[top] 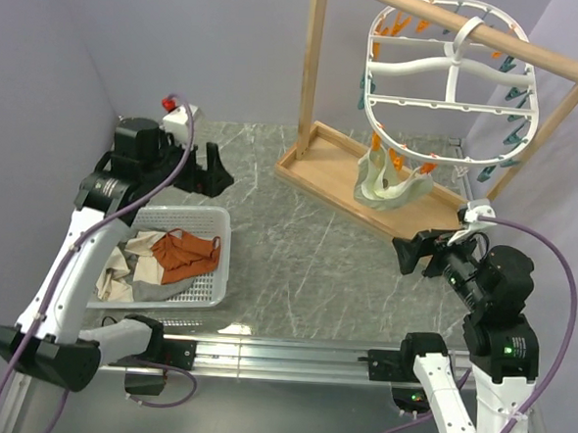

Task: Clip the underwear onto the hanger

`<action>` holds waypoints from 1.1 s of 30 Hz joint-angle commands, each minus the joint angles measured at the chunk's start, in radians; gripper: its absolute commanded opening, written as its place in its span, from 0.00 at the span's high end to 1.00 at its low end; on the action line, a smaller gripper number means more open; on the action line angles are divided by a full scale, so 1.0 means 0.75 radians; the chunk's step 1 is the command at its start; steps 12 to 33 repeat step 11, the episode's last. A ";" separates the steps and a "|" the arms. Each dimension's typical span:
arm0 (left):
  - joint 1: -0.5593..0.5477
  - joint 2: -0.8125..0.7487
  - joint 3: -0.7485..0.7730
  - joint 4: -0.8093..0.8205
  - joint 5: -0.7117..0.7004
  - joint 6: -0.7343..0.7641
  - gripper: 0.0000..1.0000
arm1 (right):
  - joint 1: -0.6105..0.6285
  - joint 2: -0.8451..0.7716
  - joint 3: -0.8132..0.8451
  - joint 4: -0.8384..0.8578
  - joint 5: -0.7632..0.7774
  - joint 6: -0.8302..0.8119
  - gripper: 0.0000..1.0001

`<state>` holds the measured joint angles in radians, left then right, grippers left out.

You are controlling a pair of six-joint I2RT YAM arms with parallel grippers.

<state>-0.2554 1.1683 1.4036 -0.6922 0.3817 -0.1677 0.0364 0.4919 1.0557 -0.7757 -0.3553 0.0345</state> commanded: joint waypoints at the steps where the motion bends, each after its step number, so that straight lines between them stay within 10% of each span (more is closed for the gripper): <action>1: 0.034 -0.107 -0.112 -0.067 -0.106 0.060 0.01 | -0.004 -0.038 -0.084 -0.050 0.036 -0.087 0.06; 33: 0.056 -0.363 -0.331 -0.002 -0.253 0.117 0.01 | -0.004 -0.104 -0.125 -0.027 0.071 -0.089 0.05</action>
